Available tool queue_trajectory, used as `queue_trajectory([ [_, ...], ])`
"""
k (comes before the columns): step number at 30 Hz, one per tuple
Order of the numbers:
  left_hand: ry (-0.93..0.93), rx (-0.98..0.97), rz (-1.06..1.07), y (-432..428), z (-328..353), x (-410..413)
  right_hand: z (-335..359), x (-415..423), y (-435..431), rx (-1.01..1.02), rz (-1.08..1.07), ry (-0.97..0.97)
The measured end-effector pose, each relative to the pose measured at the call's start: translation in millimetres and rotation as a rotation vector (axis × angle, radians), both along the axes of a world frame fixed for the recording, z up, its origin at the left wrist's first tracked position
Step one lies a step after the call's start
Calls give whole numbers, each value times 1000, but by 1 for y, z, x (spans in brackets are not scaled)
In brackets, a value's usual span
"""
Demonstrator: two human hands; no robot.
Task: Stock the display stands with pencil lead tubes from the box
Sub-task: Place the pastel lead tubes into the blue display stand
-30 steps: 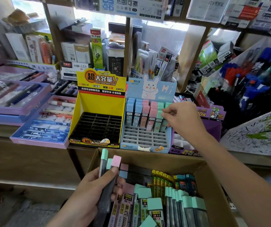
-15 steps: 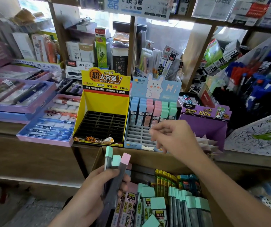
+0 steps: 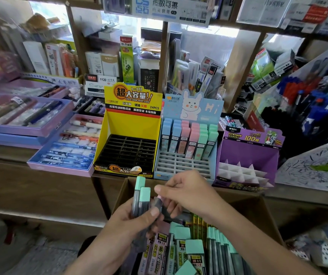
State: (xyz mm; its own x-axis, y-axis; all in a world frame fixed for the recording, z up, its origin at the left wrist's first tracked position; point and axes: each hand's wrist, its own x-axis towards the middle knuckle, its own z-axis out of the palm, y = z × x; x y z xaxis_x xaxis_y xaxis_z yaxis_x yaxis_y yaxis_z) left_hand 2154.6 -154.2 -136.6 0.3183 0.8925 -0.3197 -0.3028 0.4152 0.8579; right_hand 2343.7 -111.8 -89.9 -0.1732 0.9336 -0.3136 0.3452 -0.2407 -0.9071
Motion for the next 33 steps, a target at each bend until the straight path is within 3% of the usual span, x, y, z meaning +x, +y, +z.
queue_trajectory([
  [6, -40, -126, 63, 3, -2, -1, 12, 18, 5, -16, 28, 176],
  [17, -64, -145, 100, 4, 1, 0, 53, 59, 29, 313, -130, 96],
  [22, -98, -134, 106, 6, 1, -3, 67, 67, 49, 499, -231, 30],
  [33, -95, -170, 120, 7, 3, -3, 60, 64, 79, 672, -157, -281],
])
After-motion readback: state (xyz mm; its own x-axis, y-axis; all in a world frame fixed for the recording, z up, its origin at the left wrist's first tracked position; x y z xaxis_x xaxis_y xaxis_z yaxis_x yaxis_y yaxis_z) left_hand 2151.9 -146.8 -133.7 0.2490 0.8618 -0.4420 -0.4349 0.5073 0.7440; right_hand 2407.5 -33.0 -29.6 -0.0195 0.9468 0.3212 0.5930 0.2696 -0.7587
